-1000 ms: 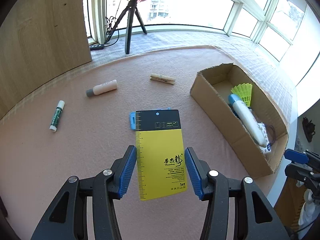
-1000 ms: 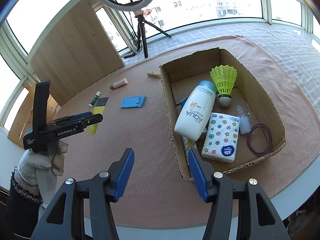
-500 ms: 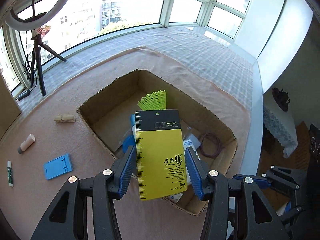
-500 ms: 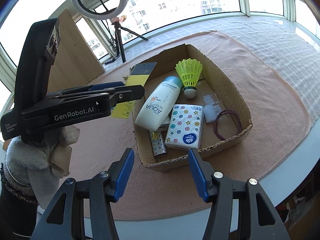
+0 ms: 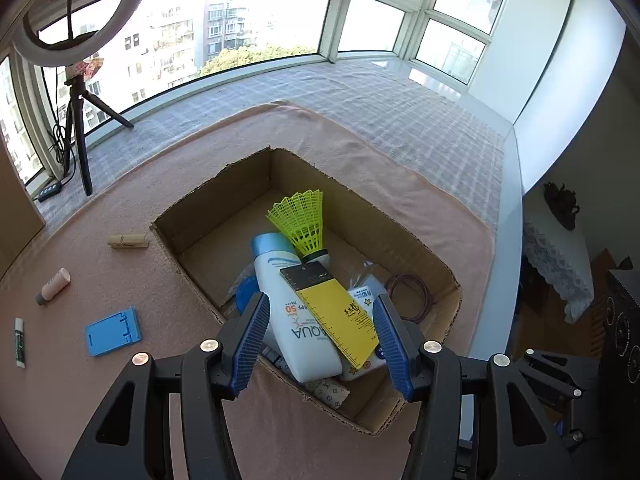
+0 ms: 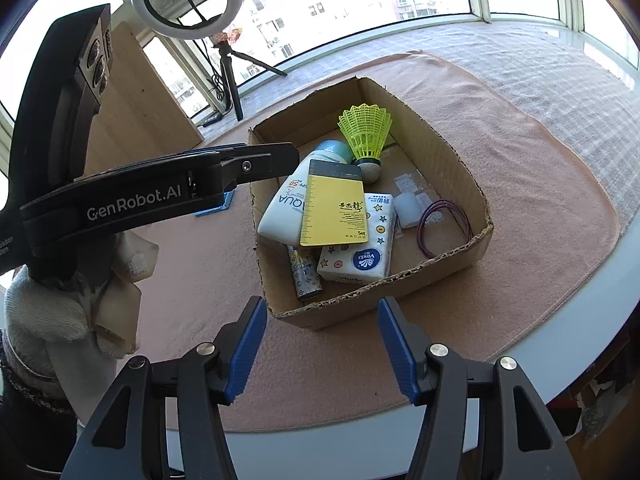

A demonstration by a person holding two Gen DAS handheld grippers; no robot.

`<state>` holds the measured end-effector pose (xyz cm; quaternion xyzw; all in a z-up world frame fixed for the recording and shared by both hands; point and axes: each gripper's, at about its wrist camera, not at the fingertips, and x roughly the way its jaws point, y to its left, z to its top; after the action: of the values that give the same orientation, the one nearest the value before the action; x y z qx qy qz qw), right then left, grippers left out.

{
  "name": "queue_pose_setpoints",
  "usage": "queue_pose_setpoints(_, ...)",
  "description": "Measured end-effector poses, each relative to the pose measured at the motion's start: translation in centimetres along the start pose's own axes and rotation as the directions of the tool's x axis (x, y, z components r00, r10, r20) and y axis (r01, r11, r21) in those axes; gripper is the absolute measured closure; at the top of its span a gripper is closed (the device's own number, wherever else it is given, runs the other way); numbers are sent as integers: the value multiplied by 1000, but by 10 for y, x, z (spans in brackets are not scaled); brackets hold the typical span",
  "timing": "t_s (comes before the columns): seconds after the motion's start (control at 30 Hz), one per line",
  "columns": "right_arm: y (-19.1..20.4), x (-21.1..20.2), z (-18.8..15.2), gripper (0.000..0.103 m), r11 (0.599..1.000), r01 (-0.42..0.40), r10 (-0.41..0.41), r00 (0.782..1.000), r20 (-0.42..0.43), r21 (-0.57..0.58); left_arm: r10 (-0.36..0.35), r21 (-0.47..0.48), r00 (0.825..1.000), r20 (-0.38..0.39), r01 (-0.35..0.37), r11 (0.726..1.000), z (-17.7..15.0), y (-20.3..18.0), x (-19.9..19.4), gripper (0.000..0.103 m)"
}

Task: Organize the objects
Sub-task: 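Carry the card over the box and open the left tool, then move the right tool to the small white spray bottle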

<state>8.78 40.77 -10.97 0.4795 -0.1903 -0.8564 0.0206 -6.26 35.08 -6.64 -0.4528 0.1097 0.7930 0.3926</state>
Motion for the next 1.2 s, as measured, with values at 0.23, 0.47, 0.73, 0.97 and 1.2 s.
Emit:
queue_pose_setpoints(0.23, 17, 5, -1, 49, 999, -26, 25, 1000, -10, -40, 50, -65, 999, 15, -49, 997, -17, 36, -20, 45)
queue_pose_setpoints(0.47, 41, 14, 5, 49, 994, -56, 53, 998, -33, -97, 126, -170, 992, 9, -123, 978, -47, 93, -43, 45)
queue_pose_setpoints(0.73, 80, 31, 18, 49, 977, -98, 88, 994, -60, -187, 214, -294, 977, -14, -209, 933, -95, 160, -73, 45)
queue_pose_setpoints(0.97, 119, 53, 44, 49, 954, -143, 127, 989, -77, -263, 293, -392, 955, -42, -286, 874, -129, 222, -91, 45)
queue_pose_setpoints(1.2, 157, 93, 96, 49, 929, -183, 154, 982, -114, -321, 354, -464, 933, -66, -343, 817, -139, 289, -104, 45)
